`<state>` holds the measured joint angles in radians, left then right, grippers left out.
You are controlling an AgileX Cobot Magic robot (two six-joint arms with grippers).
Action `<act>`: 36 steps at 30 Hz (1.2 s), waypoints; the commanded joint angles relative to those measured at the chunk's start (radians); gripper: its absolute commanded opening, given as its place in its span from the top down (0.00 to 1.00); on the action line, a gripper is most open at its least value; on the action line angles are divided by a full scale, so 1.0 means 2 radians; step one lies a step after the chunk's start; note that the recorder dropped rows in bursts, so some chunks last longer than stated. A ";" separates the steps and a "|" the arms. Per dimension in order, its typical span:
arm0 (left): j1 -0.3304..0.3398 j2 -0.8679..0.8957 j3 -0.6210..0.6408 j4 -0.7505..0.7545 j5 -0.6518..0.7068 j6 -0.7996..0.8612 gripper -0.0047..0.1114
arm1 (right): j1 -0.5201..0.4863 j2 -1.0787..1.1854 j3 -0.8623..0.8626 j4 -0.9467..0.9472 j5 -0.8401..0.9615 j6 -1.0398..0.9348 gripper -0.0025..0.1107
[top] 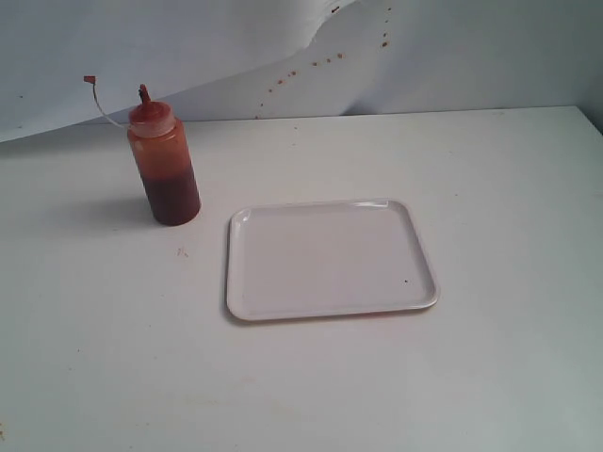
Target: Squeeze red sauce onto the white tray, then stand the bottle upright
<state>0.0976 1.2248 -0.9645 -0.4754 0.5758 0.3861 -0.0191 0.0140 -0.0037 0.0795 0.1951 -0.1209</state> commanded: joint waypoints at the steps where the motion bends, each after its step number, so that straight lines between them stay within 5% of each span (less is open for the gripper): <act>1: 0.001 0.056 0.018 -0.080 -0.015 0.109 0.78 | -0.002 0.002 0.002 0.003 0.001 -0.001 0.98; 3: 0.001 0.080 0.018 -0.107 -0.014 0.144 0.62 | -0.002 0.002 0.002 0.003 0.001 -0.001 0.98; 4: 0.001 0.100 0.018 -0.127 -0.014 0.155 0.40 | -0.002 0.002 0.002 0.003 0.001 0.000 0.98; 7: 0.001 0.130 0.018 -0.154 -0.012 0.155 0.06 | -0.002 0.002 0.002 0.003 0.001 0.000 0.98; 17: 0.001 0.174 0.019 -0.219 -0.058 0.234 0.06 | -0.002 0.002 0.002 0.003 0.001 0.000 0.98; 25: 0.001 0.174 0.026 -0.300 -0.198 0.247 0.06 | -0.002 0.002 0.002 0.003 0.001 -0.002 0.98; 32: 0.001 0.174 0.052 -0.365 -0.209 0.327 0.06 | -0.002 0.002 0.002 0.003 0.001 0.000 0.98; 36: 0.001 0.174 0.046 -0.347 -0.110 0.407 0.06 | -0.002 0.002 0.002 0.003 0.001 0.000 0.98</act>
<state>0.1016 1.5728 -0.8660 -1.1624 0.2340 1.1147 -0.0191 0.0140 -0.0037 0.0795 0.1973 -0.1209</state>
